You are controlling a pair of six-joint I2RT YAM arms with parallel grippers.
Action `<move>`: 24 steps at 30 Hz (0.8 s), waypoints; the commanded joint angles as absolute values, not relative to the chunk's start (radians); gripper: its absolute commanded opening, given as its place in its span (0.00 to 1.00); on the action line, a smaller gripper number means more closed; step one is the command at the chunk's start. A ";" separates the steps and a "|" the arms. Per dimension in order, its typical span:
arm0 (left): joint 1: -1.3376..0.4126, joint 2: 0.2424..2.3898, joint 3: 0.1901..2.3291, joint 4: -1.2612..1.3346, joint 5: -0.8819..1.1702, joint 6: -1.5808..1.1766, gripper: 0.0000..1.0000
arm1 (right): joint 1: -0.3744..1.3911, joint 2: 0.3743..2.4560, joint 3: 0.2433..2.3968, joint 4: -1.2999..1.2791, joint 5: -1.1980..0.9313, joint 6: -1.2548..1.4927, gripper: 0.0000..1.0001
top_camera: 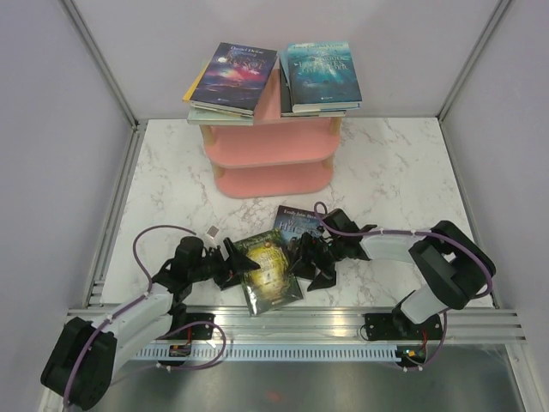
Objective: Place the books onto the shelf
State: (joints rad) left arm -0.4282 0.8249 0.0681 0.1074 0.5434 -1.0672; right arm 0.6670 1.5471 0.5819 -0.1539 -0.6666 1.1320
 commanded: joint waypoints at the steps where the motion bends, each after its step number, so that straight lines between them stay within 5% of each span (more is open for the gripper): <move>1: -0.433 0.850 0.034 0.313 0.567 -1.129 0.90 | 0.699 1.620 0.531 -0.077 -0.540 1.115 0.97; 8: -0.434 0.802 0.018 0.492 0.643 -1.239 0.75 | 0.732 1.644 0.541 -0.046 -0.538 1.137 0.96; 16: -0.434 0.634 0.063 0.402 0.637 -1.284 0.03 | 0.732 1.618 0.541 -0.043 -0.541 1.144 0.95; 24: -0.431 0.558 0.245 0.048 0.583 -1.137 0.02 | 0.692 1.447 0.607 -0.166 -0.540 1.115 0.98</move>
State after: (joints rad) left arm -0.4278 0.5957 0.0845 0.1043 0.5751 -1.1988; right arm 0.7208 1.5322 0.5697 -0.0460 -0.6445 1.1629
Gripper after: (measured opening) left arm 0.085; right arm 0.980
